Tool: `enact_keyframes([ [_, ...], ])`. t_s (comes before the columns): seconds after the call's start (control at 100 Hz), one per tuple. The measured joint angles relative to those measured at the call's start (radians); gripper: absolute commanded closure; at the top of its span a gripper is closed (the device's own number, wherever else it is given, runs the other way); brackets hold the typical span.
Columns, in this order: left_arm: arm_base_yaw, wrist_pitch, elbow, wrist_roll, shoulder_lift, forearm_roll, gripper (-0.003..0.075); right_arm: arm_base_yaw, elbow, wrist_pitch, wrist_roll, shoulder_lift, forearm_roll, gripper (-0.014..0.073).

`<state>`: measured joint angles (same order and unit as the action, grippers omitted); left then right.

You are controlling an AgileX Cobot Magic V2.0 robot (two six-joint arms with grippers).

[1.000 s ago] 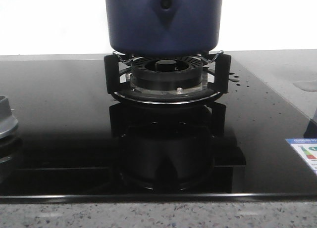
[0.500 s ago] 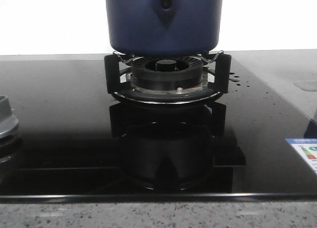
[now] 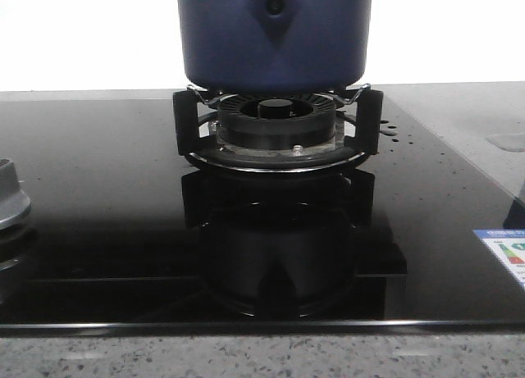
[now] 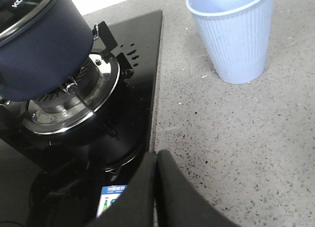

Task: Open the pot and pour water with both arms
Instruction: 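Lift the glass lid off the blue saucepan with the left gripper, then move the right gripper to the light blue cup and grasp it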

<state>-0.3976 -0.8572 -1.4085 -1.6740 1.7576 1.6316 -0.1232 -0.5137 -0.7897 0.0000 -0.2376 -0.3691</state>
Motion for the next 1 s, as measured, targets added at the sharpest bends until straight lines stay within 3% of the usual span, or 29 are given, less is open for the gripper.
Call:
enact_keyframes([
  [0.33, 0.020, -0.006, 0.004, 0.000, -0.065, 0.012, 0.0478, 0.000, 0.000, 0.101, -0.013, 0.000, 0.009, 0.0636],
  [0.45, 0.058, -0.008, 0.004, 0.000, -0.146, 0.016, 0.0478, 0.000, -0.004, 0.155, -0.112, 0.000, 0.022, 0.0489],
  [0.62, 0.123, -0.017, 0.004, 0.062, -0.269, 0.000, 0.0478, 0.000, -0.004, 0.220, -0.183, -0.002, 0.113, 0.0144],
  [0.71, 0.156, -0.025, 0.004, 0.094, -0.330, -0.022, 0.0478, 0.000, -0.004, 0.242, -0.189, -0.021, 0.195, 0.0033],
  [0.84, 0.184, -0.030, 0.004, 0.120, -0.406, -0.034, 0.0478, 0.000, 0.010, 0.295, -0.196, -0.086, 0.251, 0.0003],
  [1.0, 0.188, -0.044, 0.004, 0.127, -0.460, -0.045, 0.0478, 0.000, 0.075, 0.476, -0.198, -0.188, 0.266, 0.0003],
])
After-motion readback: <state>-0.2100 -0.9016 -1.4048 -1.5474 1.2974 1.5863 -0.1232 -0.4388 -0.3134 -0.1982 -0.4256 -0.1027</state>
